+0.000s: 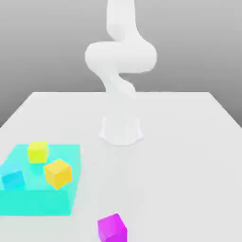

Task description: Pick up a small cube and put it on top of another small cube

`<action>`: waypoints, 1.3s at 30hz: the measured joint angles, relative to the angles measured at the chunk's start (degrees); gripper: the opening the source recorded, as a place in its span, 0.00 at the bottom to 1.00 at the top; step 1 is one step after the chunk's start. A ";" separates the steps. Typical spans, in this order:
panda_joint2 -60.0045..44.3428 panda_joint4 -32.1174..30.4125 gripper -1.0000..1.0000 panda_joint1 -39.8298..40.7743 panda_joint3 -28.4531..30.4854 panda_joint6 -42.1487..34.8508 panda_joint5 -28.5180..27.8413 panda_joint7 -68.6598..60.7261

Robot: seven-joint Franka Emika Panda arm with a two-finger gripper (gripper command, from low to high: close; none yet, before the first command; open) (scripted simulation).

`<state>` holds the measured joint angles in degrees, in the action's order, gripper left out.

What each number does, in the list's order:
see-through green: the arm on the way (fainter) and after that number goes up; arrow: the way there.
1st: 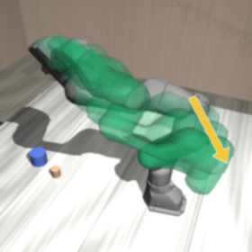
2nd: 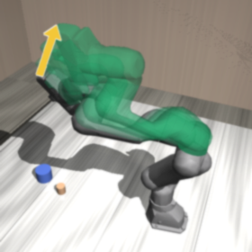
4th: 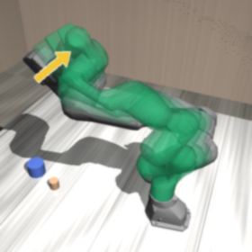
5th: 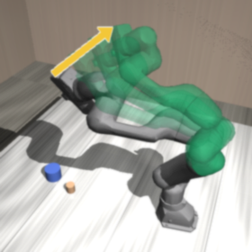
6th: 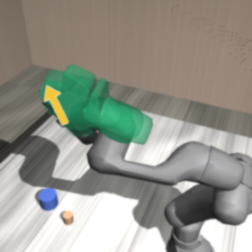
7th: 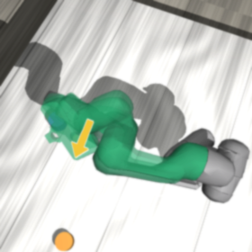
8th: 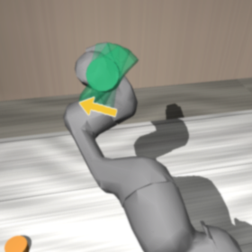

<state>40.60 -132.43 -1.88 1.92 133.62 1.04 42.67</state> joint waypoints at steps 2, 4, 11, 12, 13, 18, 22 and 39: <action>-4.42 -0.57 0.50 -1.49 1.55 1.61 0.98 -2.75; -8.65 -1.11 0.50 -2.77 2.91 3.13 2.01 -5.43; -23.30 -2.93 0.50 -5.97 6.35 8.28 5.99 -14.99; -25.39 -3.19 0.50 -6.29 6.69 9.01 6.51 -16.33; -27.47 -3.45 0.50 -6.52 6.94 9.75 7.02 -17.66; -37.80 -4.78 0.50 -6.97 7.41 13.50 8.68 -23.64; -45.82 -5.90 0.50 -6.78 7.48 16.66 8.37 -27.27; -65.25 -5.48 0.00 -4.08 5.00 28.53 8.33 -32.25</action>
<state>-24.65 -137.92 -5.96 6.92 162.15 9.37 10.42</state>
